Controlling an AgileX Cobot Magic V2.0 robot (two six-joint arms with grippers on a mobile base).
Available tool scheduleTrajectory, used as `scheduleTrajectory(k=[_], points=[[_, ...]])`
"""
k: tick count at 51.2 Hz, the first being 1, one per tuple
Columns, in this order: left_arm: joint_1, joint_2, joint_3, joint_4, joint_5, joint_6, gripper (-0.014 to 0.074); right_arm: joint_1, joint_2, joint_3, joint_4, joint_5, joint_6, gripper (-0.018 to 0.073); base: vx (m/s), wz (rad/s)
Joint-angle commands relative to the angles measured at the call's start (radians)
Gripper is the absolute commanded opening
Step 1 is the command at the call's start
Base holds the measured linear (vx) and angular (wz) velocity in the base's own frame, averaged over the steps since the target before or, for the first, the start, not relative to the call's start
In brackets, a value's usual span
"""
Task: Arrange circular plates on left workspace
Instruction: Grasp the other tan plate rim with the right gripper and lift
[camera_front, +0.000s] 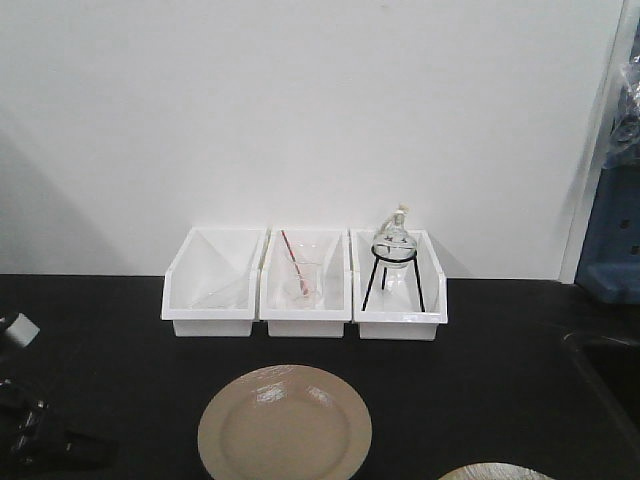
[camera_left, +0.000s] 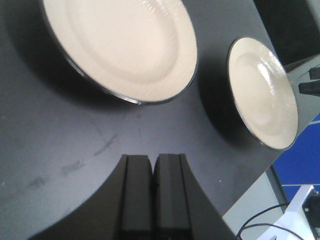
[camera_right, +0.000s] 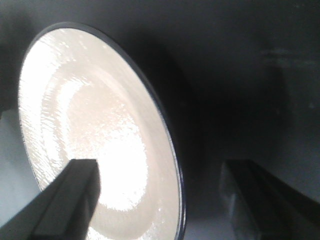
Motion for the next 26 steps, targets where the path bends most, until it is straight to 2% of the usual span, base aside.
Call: scheduleTrajectory(k=[1,9,19,23,26], points=[[-0.004,-0.040,-0.009,-0.080,0.006,0.009,-0.0003,-0.004,-0.007,-0.021,0.050,0.026,-0.009,0.0585,0.00,0.00],[-0.004,-0.045,-0.009,-0.100,0.006,0.012,-0.0003,0.024,0.030,-0.021,0.071,0.013,-0.033,0.0585,0.00,0.00],[-0.004,-0.051,-0.009,-0.100,0.008,0.017,-0.0003,0.141,0.092,-0.013,0.098,-0.060,-0.037,0.0580,0.00,0.00],[-0.004,-0.052,-0.009,-0.100,0.008,0.017,-0.0003,0.171,0.111,-0.013,0.106,-0.067,-0.036,0.0538,0.00,0.00],[-0.004,-0.055,-0.009,-0.100,0.008,0.017,-0.0003,0.183,0.120,-0.013,0.107,-0.067,-0.032,0.0456,0.00,0.00]])
